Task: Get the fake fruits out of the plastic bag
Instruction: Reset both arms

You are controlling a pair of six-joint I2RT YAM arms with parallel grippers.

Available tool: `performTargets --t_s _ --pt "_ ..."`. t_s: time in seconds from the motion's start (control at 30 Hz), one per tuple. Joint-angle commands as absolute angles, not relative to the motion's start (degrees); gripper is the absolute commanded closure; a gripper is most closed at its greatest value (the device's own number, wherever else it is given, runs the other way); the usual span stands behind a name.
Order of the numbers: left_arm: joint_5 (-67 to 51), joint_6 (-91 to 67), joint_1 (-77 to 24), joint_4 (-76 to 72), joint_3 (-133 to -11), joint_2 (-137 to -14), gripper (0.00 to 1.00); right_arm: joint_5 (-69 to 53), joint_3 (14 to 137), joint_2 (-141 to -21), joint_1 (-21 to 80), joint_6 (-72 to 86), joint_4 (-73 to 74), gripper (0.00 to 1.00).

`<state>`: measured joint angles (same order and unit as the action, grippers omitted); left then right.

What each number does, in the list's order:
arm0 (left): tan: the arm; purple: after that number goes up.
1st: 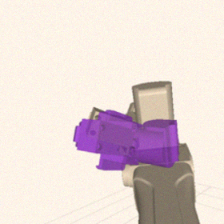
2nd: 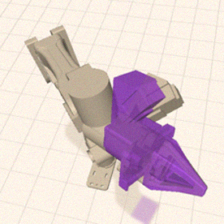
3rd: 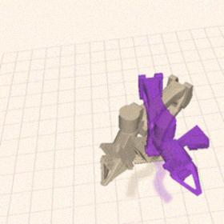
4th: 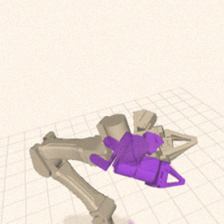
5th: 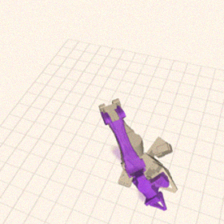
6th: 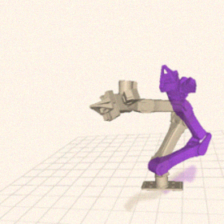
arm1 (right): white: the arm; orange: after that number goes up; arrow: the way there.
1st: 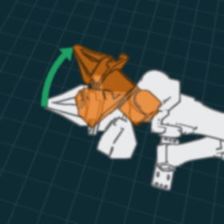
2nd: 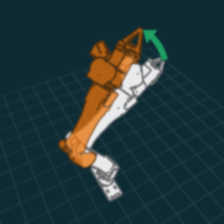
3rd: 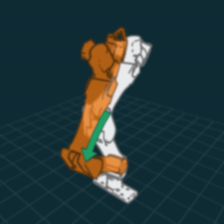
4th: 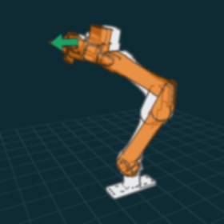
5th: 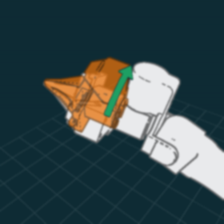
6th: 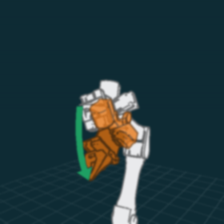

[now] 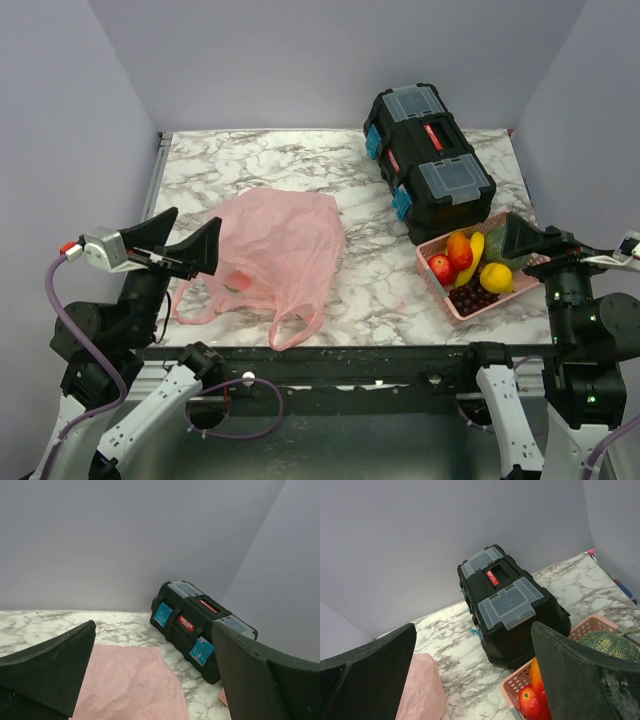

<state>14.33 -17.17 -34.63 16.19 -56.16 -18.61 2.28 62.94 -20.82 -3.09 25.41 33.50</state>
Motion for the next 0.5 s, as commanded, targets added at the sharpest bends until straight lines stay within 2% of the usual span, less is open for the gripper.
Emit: performTargets --t_s 0.0,0.1,0.27,0.47 --pt "13.7 -16.8 -34.7 16.6 -55.5 -18.8 0.02 3.6 63.2 -21.2 -3.0 24.7 33.4 0.00" --pt "13.7 -16.6 -34.7 16.3 -55.3 -19.0 0.02 5.7 63.4 -21.4 -3.0 24.9 34.5 0.00" --pt "14.5 -16.3 -34.7 16.7 -54.5 -19.0 0.02 16.3 62.4 -22.3 -2.9 29.3 39.2 0.00" --pt "14.8 -16.1 -34.7 16.8 -54.3 -19.4 0.02 16.6 61.5 -24.4 -3.0 30.9 40.9 0.00"
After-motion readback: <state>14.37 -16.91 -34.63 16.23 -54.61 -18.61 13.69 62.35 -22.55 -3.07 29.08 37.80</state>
